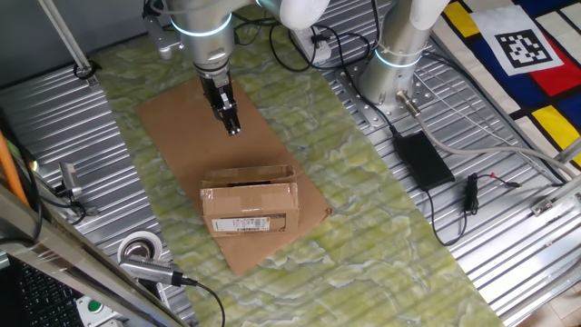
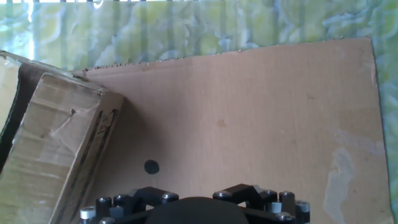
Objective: Open a box
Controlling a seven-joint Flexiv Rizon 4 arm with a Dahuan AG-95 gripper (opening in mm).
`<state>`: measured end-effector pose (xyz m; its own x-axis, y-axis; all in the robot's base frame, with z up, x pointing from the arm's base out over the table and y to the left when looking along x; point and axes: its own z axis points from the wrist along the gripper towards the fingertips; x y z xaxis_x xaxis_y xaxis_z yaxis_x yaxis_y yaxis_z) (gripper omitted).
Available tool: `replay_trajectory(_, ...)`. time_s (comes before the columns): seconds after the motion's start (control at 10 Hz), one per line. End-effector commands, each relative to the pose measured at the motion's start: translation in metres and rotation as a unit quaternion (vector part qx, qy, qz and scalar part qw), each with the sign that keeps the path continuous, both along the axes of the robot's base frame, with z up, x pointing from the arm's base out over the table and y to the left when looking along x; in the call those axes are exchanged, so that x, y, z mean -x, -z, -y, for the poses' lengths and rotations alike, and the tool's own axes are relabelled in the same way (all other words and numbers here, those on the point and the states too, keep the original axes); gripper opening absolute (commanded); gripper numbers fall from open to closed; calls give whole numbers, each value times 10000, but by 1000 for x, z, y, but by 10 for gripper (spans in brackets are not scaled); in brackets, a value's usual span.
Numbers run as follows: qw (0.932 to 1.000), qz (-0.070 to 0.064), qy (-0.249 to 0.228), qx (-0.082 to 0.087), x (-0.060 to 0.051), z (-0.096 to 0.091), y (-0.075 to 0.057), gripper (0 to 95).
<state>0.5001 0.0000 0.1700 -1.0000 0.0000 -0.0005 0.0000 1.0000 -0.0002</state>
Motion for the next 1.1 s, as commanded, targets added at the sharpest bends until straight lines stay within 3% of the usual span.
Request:
replay_trajectory(0.1, 9969, -262, -730, -159, 0, 0, 0, 0)
replay_trajectory(0.8, 9966, -363, -734, -131, 1, -1, -2, 0)
replay_trajectory(1.1, 9963, -406, -745, -145, -4, -6, -7, 0)
